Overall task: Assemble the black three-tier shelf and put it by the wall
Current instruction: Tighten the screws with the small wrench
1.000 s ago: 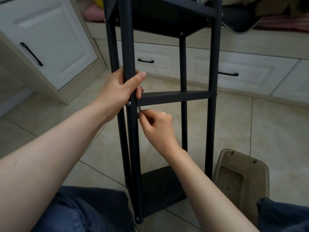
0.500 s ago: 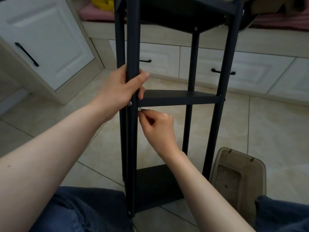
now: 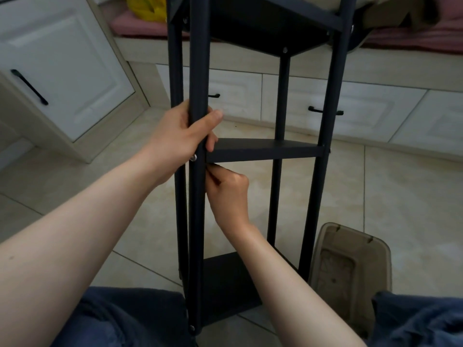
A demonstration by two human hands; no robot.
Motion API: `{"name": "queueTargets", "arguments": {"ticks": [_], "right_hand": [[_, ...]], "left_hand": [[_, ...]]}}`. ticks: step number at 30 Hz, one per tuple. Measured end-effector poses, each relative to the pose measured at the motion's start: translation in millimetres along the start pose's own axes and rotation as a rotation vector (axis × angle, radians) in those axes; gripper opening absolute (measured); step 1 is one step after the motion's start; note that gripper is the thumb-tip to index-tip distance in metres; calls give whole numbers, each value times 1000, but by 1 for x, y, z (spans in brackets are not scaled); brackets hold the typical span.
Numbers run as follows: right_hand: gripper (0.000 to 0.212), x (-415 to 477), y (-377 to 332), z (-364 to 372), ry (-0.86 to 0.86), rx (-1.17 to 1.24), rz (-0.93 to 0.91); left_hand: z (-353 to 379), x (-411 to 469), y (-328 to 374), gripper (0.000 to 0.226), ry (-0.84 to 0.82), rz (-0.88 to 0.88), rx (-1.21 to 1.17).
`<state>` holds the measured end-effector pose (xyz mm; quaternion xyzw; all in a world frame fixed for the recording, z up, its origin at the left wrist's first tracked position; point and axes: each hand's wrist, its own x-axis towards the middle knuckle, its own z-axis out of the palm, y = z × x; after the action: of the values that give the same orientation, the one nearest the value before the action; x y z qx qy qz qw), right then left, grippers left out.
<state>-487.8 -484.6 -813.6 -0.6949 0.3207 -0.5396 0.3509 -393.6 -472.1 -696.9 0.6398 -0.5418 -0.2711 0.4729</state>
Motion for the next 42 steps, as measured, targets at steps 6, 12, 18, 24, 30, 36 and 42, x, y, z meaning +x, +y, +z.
{"name": "queueTargets", "arguments": {"ticks": [6, 12, 18, 24, 30, 36, 42], "right_hand": [[19, 2, 3, 3, -3, 40, 5], [30, 0, 5, -5, -101, 86, 111], [27, -2, 2, -19, -151, 65, 172], [22, -1, -7, -31, -205, 39, 153], [24, 1, -12, -32, -202, 63, 141], [25, 1, -12, -32, -185, 51, 121], [29, 2, -13, -30, -186, 40, 133]], "left_hand": [[0, 2, -1, 21, 4, -11, -16], [0, 2, 0, 21, 6, -13, -2], [-1, 1, -1, 21, 14, -9, 19], [0, -2, 0, 22, 24, -19, 28], [1, -2, 2, 23, 23, -24, 37], [3, -2, 3, 21, 37, -31, 26], [5, 0, 1, 21, 48, -23, 13]]}}
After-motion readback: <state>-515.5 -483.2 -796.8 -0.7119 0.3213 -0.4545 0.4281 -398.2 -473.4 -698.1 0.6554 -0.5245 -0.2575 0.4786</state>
